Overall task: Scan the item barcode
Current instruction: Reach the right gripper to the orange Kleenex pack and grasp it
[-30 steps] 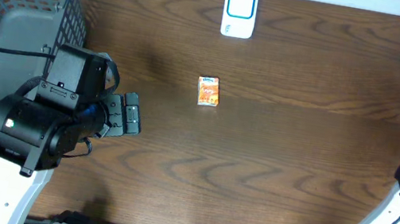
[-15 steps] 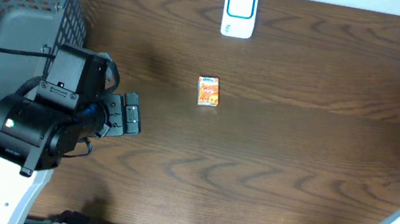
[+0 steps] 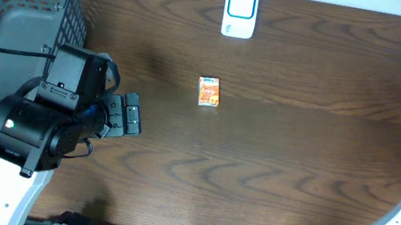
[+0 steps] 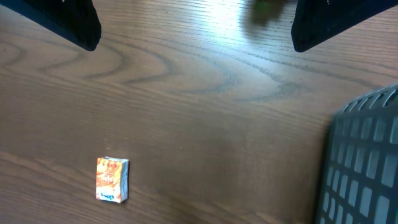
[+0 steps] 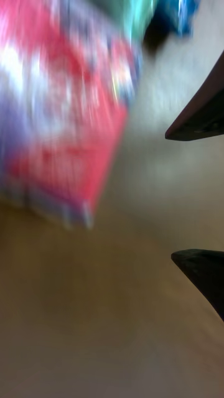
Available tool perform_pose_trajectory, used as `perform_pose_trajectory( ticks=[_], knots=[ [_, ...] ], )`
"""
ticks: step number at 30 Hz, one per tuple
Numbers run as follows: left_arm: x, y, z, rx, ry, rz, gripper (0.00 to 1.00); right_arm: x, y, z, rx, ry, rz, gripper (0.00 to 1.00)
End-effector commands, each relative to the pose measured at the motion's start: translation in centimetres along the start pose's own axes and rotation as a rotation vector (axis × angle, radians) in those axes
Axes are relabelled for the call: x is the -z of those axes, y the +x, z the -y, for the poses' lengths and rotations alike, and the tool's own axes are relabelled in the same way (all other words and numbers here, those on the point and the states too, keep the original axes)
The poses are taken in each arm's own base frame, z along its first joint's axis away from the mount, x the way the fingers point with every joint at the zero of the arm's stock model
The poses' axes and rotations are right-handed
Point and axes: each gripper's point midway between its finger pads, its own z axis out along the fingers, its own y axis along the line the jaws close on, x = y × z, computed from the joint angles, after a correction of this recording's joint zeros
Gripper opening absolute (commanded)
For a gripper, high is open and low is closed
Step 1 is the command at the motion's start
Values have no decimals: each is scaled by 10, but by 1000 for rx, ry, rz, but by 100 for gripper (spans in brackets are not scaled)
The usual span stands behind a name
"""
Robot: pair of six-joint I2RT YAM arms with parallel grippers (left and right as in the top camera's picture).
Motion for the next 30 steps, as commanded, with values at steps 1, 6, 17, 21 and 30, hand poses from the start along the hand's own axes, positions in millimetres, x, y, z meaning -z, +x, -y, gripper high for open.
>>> perform_pose_trajectory(
  ticks=[1,6,17,21,30],
  knots=[
    [0,-2,-3,9,-14,5,98,84,25,-95,198,-382,71,52],
    [0,-2,-3,9,-14,5,98,124,86,-175,458,-611,23,62],
    [0,-2,-3,9,-14,5,98,59,241,-304,878,-628,-257,56],
    [0,-2,-3,9,-14,5,98,16,291,-332,977,-561,-322,52],
    [0,-2,-3,9,-14,5,98,-64,368,-340,957,-413,-518,43]
  ],
)
